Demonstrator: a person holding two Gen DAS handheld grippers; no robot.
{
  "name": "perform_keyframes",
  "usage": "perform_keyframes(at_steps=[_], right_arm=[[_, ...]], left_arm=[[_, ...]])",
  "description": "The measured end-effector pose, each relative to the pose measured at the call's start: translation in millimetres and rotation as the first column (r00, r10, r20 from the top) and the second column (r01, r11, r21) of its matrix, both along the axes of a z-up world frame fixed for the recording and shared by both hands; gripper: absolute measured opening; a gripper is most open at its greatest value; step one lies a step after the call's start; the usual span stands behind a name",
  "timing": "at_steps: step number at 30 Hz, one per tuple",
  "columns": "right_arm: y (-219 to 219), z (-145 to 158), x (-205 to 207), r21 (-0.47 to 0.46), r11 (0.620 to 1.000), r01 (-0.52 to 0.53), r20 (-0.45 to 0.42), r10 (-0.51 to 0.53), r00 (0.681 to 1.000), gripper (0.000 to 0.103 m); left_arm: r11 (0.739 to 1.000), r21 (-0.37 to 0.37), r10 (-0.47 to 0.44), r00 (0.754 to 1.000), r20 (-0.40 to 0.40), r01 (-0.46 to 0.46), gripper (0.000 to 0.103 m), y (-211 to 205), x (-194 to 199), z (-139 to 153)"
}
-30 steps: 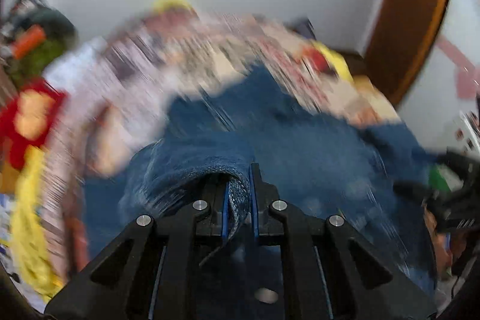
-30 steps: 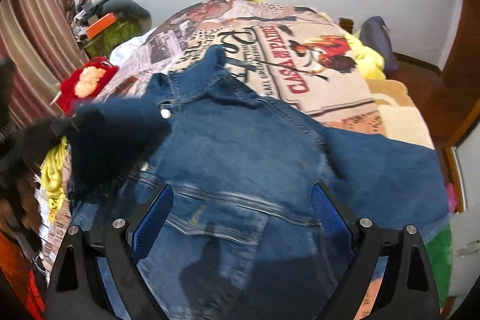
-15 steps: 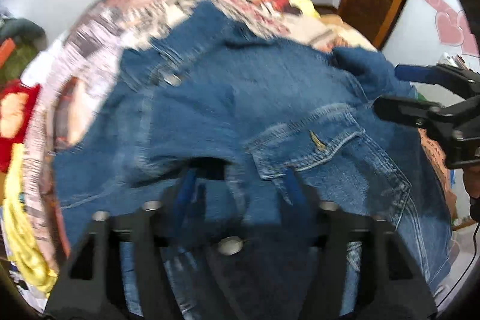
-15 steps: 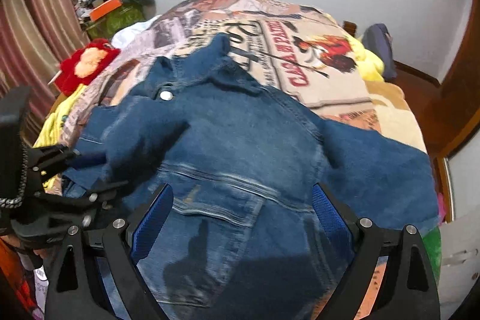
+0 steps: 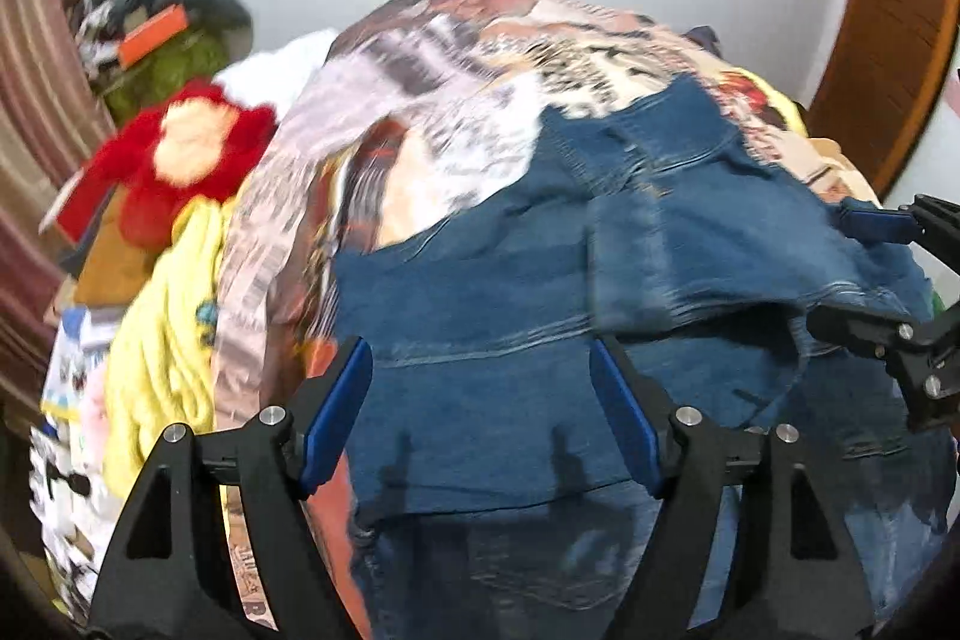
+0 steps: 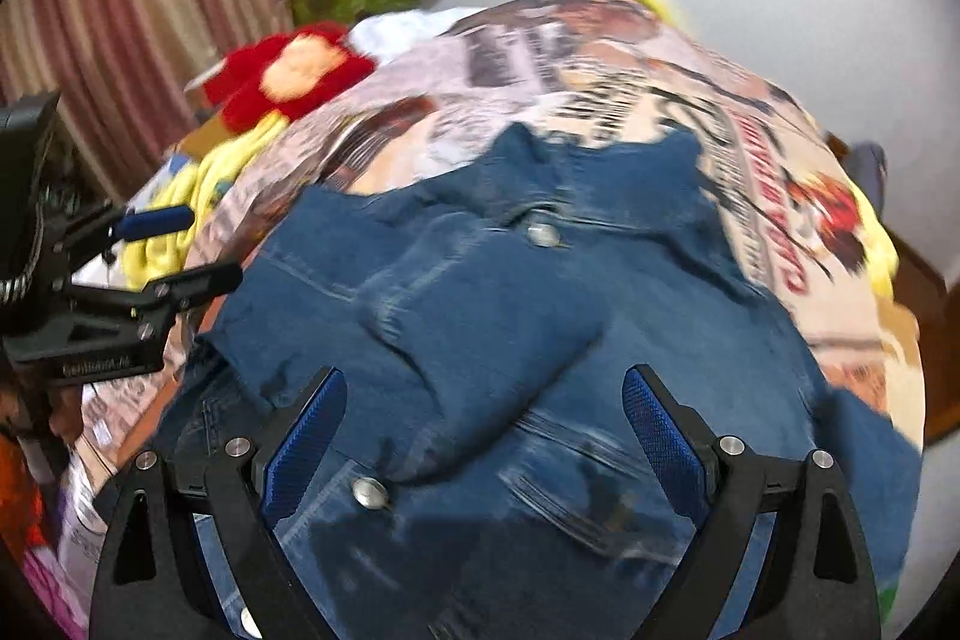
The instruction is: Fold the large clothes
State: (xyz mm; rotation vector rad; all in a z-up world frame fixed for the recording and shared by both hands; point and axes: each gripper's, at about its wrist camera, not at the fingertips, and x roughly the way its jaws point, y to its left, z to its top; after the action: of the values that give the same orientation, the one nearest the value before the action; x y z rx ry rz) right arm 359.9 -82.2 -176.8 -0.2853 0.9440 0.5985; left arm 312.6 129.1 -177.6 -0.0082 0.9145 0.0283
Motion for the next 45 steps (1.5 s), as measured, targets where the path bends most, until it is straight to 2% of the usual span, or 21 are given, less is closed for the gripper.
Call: perform_keyframes(at_steps=[5, 11, 17, 20, 21, 22, 23, 25, 27, 28, 29, 33, 41, 45], right_arm=[[49.4, -24.1, 6.5, -0.091, 0.990, -0.105, 0.006, 0.106, 0.994, 0.092], [78.9, -62.1, 30.3, -0.140, 0.986, -0.086, -0.077, 0.076, 0.994, 0.092], [92.9, -86.8, 39.5, -0.228, 0.968, -0.108, -0.059, 0.097, 0.994, 0.092], [92.0, -93.1, 42.5, -0.223, 0.968, -0.112, -0.053, 0.102, 0.993, 0.084], [91.4, -92.9, 42.9, -0.220, 0.969, -0.110, -0.052, 0.101, 0.994, 0.080], [89.8, -91.1, 44.0, -0.214, 0.971, -0.105, -0.048, 0.097, 0.994, 0.067], [87.5, -88.2, 45.3, -0.211, 0.973, -0.093, -0.040, 0.086, 0.995, 0.063], [82.5, -83.1, 48.6, -0.185, 0.979, -0.086, -0.058, 0.076, 0.995, 0.043], [75.6, -77.3, 52.0, -0.160, 0.985, -0.070, -0.065, 0.060, 0.996, 0.033], [70.9, -72.9, 53.3, -0.141, 0.988, -0.061, -0.075, 0.051, 0.996, 0.024], [66.6, -68.3, 52.9, -0.124, 0.991, -0.051, -0.080, 0.041, 0.996, 0.021], [45.7, -44.1, 48.0, -0.071, 0.997, 0.009, -0.045, -0.013, 0.999, 0.019], [-23.9, 9.6, 40.5, 0.011, 0.993, 0.121, 0.020, -0.121, 0.992, 0.018], [-60.0, 20.4, 38.1, 0.032, 0.986, 0.166, 0.027, -0.167, 0.986, 0.018]], left_arm=[[0.998, -0.030, 0.048, 0.996, -0.077, -0.050, 0.074, 27.6, 3.2, -37.4], [0.995, -0.056, 0.078, 0.986, -0.147, -0.087, 0.074, 43.3, 7.5, -74.2], [0.990, -0.094, 0.086, 0.978, -0.193, -0.105, 0.074, 49.2, 11.5, -99.3], [0.989, -0.095, 0.091, 0.977, -0.192, -0.110, 0.075, 47.6, 10.6, -104.1], [0.990, -0.090, 0.092, 0.978, -0.189, -0.110, 0.075, 46.8, 10.1, -104.0], [0.991, -0.082, 0.092, 0.978, -0.188, -0.109, 0.075, 45.7, 9.5, -103.5], [0.991, -0.079, 0.091, 0.978, -0.189, -0.107, 0.075, 45.0, 8.7, -103.0], [0.991, -0.079, 0.091, 0.977, -0.194, -0.108, 0.075, 44.2, 7.5, -101.3], [0.990, -0.087, 0.092, 0.976, -0.198, -0.111, 0.075, 44.5, 6.1, -98.8], [0.989, -0.094, 0.092, 0.976, -0.199, -0.113, 0.075, 44.2, 4.6, -96.4], [0.988, -0.100, 0.092, 0.976, -0.197, -0.114, 0.075, 43.8, 3.5, -93.7], [0.988, -0.105, 0.091, 0.982, -0.168, -0.109, 0.074, 39.2, 0.1, -75.9], [0.998, -0.046, 0.047, 0.996, -0.071, -0.051, 0.074, 7.5, -3.0, -26.0], [0.999, -0.029, 0.015, 1.000, -0.020, -0.016, 0.075, -12.9, -2.6, -3.4]])
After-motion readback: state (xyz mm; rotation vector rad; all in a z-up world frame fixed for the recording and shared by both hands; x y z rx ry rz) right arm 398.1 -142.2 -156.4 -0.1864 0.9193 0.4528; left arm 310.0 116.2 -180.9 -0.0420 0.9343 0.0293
